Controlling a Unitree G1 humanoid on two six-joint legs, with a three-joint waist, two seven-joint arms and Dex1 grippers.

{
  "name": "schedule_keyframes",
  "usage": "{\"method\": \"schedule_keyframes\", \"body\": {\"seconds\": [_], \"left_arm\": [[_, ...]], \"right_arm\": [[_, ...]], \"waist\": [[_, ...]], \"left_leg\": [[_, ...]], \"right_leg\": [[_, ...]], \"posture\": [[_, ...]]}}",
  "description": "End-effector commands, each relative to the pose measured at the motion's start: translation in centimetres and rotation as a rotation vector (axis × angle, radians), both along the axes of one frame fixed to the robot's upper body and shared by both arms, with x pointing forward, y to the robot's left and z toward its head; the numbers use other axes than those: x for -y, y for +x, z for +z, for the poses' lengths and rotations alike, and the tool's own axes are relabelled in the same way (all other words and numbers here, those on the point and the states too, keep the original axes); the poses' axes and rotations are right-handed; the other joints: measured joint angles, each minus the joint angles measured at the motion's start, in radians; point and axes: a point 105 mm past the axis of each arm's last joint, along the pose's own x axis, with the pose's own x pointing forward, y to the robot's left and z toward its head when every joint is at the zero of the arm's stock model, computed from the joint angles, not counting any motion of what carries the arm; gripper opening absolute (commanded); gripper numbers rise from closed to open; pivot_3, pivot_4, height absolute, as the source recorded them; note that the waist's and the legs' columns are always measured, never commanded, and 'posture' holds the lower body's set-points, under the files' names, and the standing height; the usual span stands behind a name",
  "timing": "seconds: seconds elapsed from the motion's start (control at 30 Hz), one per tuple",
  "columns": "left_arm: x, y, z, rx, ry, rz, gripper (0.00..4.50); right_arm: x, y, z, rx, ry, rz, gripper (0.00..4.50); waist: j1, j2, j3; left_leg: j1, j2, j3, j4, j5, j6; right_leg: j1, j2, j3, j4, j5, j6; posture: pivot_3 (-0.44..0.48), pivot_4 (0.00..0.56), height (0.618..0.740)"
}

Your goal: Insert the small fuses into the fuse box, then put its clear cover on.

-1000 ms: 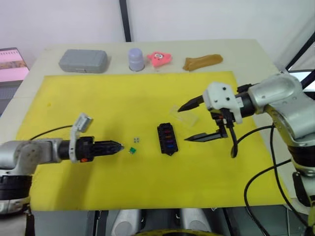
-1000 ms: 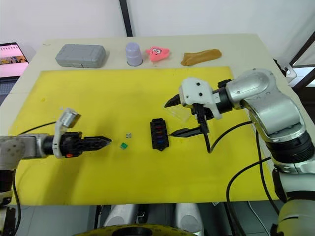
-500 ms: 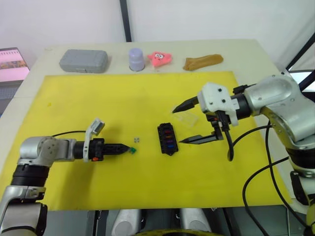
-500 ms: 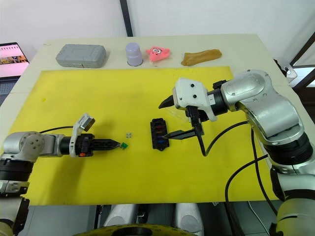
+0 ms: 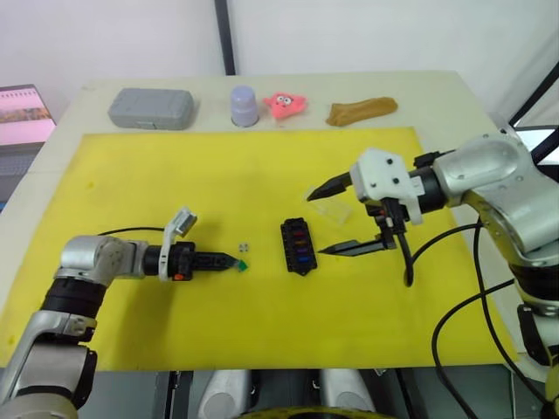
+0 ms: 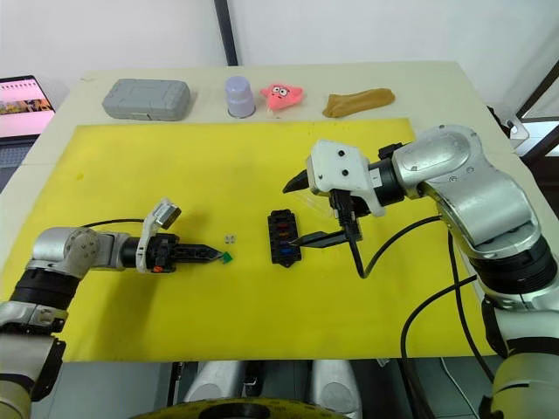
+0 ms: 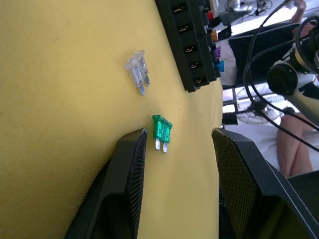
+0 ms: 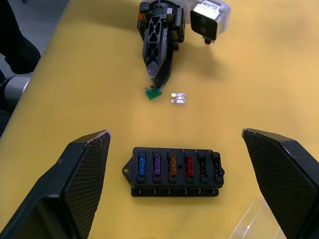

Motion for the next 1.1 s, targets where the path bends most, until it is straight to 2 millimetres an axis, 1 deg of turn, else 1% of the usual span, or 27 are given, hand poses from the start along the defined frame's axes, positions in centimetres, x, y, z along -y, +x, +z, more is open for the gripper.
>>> {"method": "schedule_keyframes", "body": {"seconds": [0.03, 0.2, 0.3, 0.5, 0.93, 1.1], "left_arm": [[-0.6, 0.0, -1.4, -0.013, 0.074, -0.002, 2.22], [0.8, -0.4, -1.5, -0.005, 0.058, -0.080, 2.22], [1.2, -0.4, -1.7, -0.002, 0.064, -0.112, 2.22], [1.6, -0.3, -2.0, 0.002, 0.071, -0.137, 2.22], [2.1, 0.4, -1.8, 0.029, 0.046, -0.153, 2.22], [2.3, 0.5, -1.9, 0.034, 0.048, -0.152, 2.22]], "right_arm": [[-0.2, -0.3, 0.8, 0.043, 0.003, 0.011, 4.50], [-0.3, -0.3, 0.8, 0.045, 0.005, 0.010, 4.50], [-0.3, -0.3, 0.9, 0.046, 0.004, 0.007, 4.50], [-0.2, -0.4, 0.9, 0.048, 0.002, -0.003, 4.50], [-0.4, -0.3, 0.8, 0.053, 0.003, -0.015, 4.50], [-0.4, -0.4, 0.8, 0.055, 0.003, -0.017, 4.50]], "waist": [[0.000, 0.000, 0.000], [0.002, 0.000, 0.000], [0.012, 0.000, 0.000], [0.020, 0.000, 0.000], [0.023, 0.001, 0.000], [0.025, 0.001, -0.001]], "left_leg": [[0.000, 0.000, 0.000, 0.000, 0.000, 0.000], [0.000, 0.000, 0.000, 0.000, 0.000, 0.000], [0.000, 0.000, 0.000, 0.000, 0.000, 0.000], [0.000, -0.001, 0.000, 0.001, -0.001, 0.001], [0.000, -0.002, 0.000, 0.003, -0.001, 0.002], [-0.001, -0.002, -0.001, 0.008, -0.003, 0.005]], "right_leg": [[0.000, 0.000, 0.000, 0.000, 0.000, 0.000], [0.000, 0.000, 0.000, 0.000, 0.000, 0.000], [0.000, 0.000, 0.000, 0.000, 0.000, 0.000], [0.001, -0.001, 0.000, 0.000, 0.000, 0.000], [0.002, -0.001, -0.001, 0.000, 0.000, 0.000], [0.005, 0.000, -0.001, 0.000, 0.000, 0.000]], "posture": [[0.000, 0.150, 0.731], [0.000, 0.150, 0.731], [0.000, 0.150, 0.731], [0.000, 0.150, 0.731], [0.000, 0.150, 0.731], [0.000, 0.150, 0.731]]}}
